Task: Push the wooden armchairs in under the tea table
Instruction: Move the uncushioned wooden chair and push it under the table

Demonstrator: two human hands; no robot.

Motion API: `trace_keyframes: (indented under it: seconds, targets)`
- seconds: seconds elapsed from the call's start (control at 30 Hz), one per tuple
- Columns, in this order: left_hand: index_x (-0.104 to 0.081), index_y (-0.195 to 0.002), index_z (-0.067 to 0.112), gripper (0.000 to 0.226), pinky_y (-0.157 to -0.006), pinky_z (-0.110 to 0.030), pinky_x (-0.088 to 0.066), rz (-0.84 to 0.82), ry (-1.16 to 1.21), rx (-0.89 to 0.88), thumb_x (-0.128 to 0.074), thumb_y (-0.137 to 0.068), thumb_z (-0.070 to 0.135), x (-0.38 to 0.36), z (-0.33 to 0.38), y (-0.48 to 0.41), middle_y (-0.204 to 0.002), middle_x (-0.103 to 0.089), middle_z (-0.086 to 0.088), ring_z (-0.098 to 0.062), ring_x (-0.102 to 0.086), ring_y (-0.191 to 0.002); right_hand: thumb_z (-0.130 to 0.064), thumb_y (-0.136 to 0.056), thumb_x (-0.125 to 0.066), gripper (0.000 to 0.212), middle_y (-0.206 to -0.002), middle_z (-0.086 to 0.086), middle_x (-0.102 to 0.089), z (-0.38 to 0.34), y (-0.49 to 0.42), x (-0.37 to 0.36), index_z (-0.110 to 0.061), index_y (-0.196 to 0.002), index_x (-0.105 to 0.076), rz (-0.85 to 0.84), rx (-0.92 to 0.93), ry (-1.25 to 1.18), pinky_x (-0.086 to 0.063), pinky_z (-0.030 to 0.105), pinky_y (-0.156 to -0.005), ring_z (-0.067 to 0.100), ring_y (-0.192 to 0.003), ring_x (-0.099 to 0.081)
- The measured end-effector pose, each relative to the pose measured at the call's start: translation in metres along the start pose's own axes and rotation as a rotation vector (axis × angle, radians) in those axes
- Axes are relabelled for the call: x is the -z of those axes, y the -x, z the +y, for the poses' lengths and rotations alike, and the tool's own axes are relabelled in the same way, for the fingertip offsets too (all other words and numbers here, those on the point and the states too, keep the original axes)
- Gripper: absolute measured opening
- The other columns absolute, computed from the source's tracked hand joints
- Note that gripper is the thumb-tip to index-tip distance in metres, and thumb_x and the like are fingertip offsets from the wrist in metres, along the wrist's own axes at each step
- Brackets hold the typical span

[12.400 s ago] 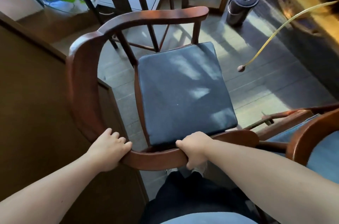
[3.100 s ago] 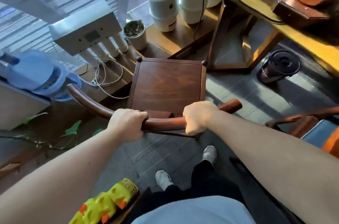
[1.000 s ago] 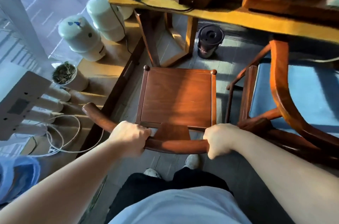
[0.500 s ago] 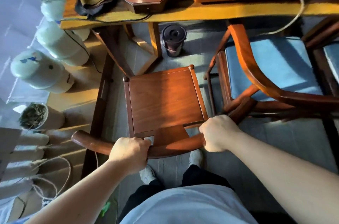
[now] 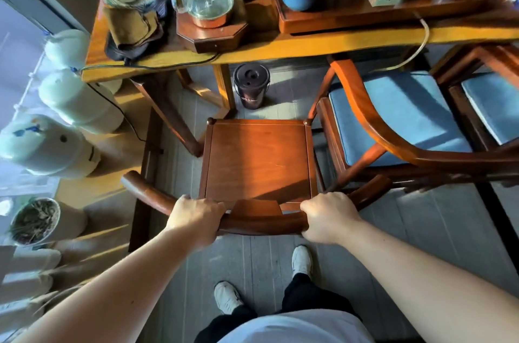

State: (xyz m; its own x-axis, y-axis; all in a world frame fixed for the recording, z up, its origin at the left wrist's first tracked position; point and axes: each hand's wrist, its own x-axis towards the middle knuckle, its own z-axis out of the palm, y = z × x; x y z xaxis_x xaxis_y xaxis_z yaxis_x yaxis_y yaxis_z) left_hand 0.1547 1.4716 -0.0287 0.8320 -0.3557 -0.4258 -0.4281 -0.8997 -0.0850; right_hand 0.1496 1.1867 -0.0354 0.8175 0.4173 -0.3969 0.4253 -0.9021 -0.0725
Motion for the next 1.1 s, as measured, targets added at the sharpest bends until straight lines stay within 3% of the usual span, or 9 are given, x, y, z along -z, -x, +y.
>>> trace_keyframes:
  seconds: [0.2,0.33,0.5,0.73,1.1]
  targets:
    - [-0.06,-0.09,0.031,0.018,-0.066,-0.03,-0.035,0.031,0.008,-0.003,-0.054,-0.073,0.03,0.014,-0.001,-0.033,-0.07,-0.06,0.01,-0.015,-0.059,-0.067,-0.056,-0.065,-0.058,0.038,-0.077,0.0,-0.071,0.027,-0.019,0.008,-0.024,-0.084,-0.065,0.038,0.029,0.077,-0.04,0.033,-0.056,0.028,-0.073,-0.068]
    - [-0.059,-0.092,0.032,0.021,-0.062,-0.029,-0.038,0.087,0.041,-0.025,-0.053,-0.072,0.032,0.016,0.015,-0.052,-0.054,-0.044,0.01,-0.017,-0.053,-0.056,-0.059,-0.065,-0.057,0.038,-0.076,-0.001,-0.07,0.06,-0.026,0.017,-0.026,-0.083,-0.063,0.006,0.04,0.118,-0.039,0.032,-0.055,0.027,-0.071,-0.067]
    - [-0.055,-0.093,0.034,0.023,-0.061,-0.031,-0.043,0.058,0.05,-0.028,-0.058,-0.072,0.042,0.027,0.035,-0.074,-0.072,-0.066,0.006,-0.021,-0.063,-0.065,-0.056,-0.063,-0.057,0.03,-0.072,-0.003,-0.065,0.096,-0.038,0.032,-0.029,-0.073,-0.053,-0.055,0.018,0.099,-0.038,0.031,-0.057,0.026,-0.071,-0.065]
    - [-0.045,-0.079,0.036,0.014,-0.05,-0.025,-0.036,0.005,0.034,0.001,-0.053,-0.068,0.037,0.034,0.021,-0.091,-0.054,-0.04,0.013,-0.015,-0.049,-0.051,-0.055,-0.063,-0.061,0.029,-0.059,-0.007,-0.052,0.103,-0.057,0.034,-0.028,-0.069,-0.052,-0.031,0.069,0.138,-0.034,0.03,-0.051,0.023,-0.056,-0.052]
    - [-0.034,-0.059,0.04,0.036,-0.047,-0.022,-0.037,-0.018,0.079,0.052,-0.066,-0.073,0.032,0.038,0.025,-0.092,-0.054,-0.048,0.017,-0.002,-0.047,-0.049,-0.055,-0.065,-0.061,0.029,-0.053,-0.009,-0.042,0.105,-0.057,0.041,-0.029,-0.069,-0.05,-0.052,0.136,0.148,-0.036,0.029,-0.05,0.021,-0.053,-0.048]
